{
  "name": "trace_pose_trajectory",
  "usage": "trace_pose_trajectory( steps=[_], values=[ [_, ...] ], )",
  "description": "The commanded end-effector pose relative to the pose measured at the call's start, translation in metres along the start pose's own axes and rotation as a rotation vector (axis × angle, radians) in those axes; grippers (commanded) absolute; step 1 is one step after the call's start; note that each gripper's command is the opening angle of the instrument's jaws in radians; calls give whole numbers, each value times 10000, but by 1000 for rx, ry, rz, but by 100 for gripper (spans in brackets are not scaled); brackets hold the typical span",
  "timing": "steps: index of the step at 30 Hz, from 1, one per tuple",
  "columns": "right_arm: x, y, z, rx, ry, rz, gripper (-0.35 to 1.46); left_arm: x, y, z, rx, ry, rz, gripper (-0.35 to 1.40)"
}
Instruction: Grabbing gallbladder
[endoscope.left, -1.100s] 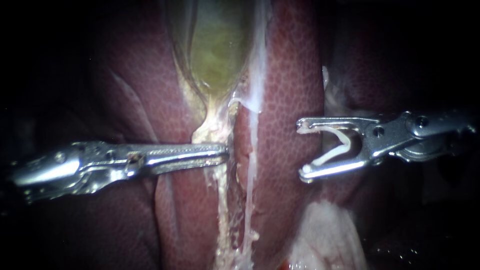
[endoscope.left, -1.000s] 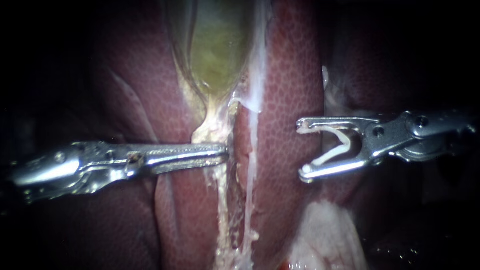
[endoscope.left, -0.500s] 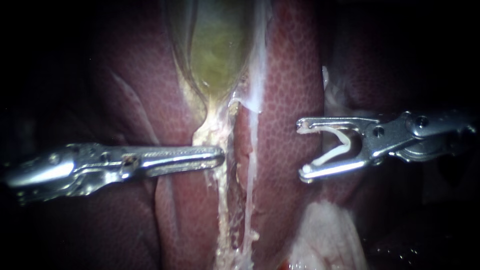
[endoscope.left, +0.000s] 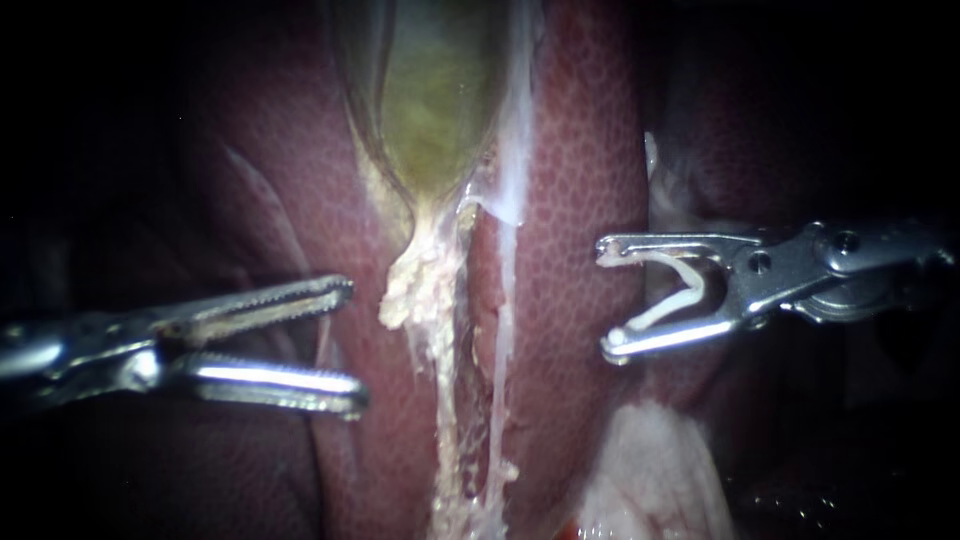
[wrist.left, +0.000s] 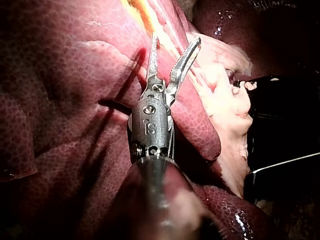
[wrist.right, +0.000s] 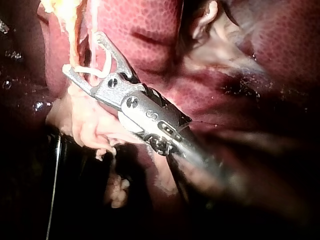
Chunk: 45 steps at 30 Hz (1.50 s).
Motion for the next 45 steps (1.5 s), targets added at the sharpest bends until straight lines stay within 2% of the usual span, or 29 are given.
trace_pose_trajectory(
  steps=[1,5,10,13,22,28,30,33,35,36,38,42,45],
  values=[
    [0,0,0,0,0,0,59,-2,1,0,-5,-6,-2,54],
    [0,0,0,0,0,0,59,-6,5,6,-14,-9,1,51],
    [0,0,1,0,0,0,59,-3,9,26,-22,-10,1,47],
    [0,0,2,0,0,0,59,3,13,40,-25,-11,3,46],
    [0,0,2,-1,0,0,59,19,22,64,-27,-13,9,42],
    [1,-1,2,0,0,0,59,28,22,73,-23,-14,14,32],
    [1,0,2,0,0,0,59,27,22,74,-23,-14,20,24],
    [1,-1,2,0,0,0,59,27,22,73,-23,-14,8,2],
    [1,-1,2,0,0,0,59,27,22,71,-22,-14,-16,-26],
    [1,-1,2,0,0,0,59,27,22,71,-21,-18,-28,-35],
    [1,-1,2,0,0,0,59,27,22,69,-21,-9,-39,-35],
    [1,-1,2,0,0,0,59,28,22,68,-14,30,-38,-35],
    [1,-1,3,0,0,0,59,28,22,67,-15,39,-38,-35]
  ],
)
